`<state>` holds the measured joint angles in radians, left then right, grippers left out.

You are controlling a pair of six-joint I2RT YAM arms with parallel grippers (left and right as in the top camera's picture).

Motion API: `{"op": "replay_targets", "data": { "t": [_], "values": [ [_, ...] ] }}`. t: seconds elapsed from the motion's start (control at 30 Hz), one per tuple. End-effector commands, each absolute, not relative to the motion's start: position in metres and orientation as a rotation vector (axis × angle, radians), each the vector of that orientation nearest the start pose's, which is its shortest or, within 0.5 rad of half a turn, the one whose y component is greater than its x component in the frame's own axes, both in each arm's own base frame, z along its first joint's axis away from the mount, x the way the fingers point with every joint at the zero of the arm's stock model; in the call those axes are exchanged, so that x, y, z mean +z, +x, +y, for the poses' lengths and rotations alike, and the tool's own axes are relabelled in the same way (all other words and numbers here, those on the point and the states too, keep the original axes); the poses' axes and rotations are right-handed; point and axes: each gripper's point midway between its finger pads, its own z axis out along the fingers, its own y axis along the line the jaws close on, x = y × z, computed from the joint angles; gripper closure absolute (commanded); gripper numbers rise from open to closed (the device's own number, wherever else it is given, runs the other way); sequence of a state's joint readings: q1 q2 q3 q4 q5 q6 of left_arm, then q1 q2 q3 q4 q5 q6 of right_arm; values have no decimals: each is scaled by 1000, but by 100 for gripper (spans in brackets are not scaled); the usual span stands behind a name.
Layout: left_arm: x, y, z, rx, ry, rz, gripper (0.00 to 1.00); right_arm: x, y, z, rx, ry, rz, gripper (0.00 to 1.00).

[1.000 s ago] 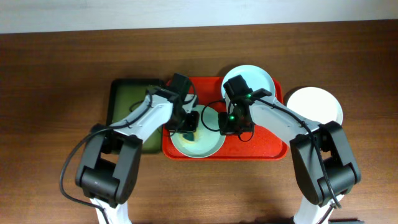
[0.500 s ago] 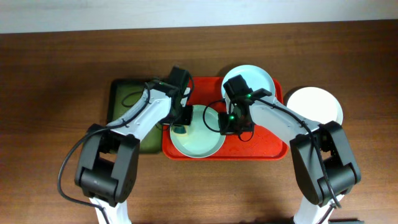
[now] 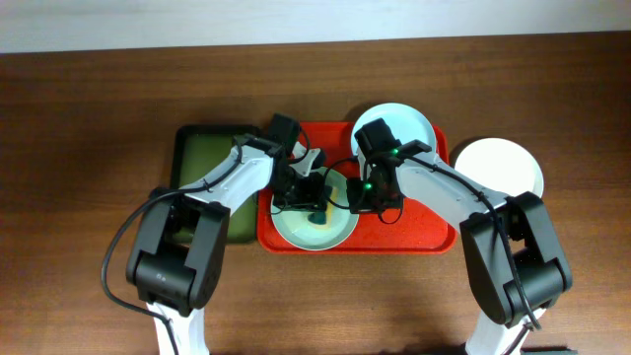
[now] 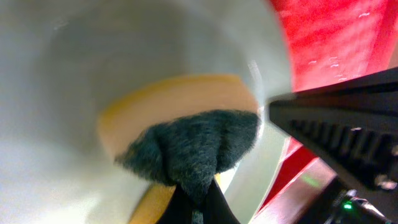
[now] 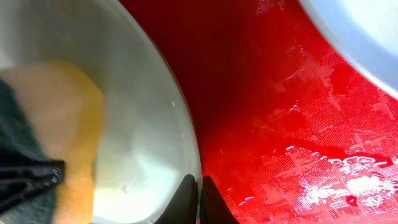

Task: Clean dirty plates on tray and stack at the side
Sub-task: 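Return the sponge to the black tray, release it, and retract left arm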

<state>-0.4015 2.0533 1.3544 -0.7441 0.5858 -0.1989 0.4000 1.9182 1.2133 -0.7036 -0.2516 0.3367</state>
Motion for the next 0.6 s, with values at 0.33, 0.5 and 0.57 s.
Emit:
{"op": "replay_targets", "data": {
  "t": [0.33,0.5,0.57],
  "values": [
    [92,374,-41,24,20,2944,100,11,327,189,459,-150,3045,51],
    [63,360,-10,95,-80,2992,100,11,327,189,460,-150,3046,51],
    [48,354,-9,95,-81,3001,100,11,327,189,459,-150,3046,52]
  ]
}}
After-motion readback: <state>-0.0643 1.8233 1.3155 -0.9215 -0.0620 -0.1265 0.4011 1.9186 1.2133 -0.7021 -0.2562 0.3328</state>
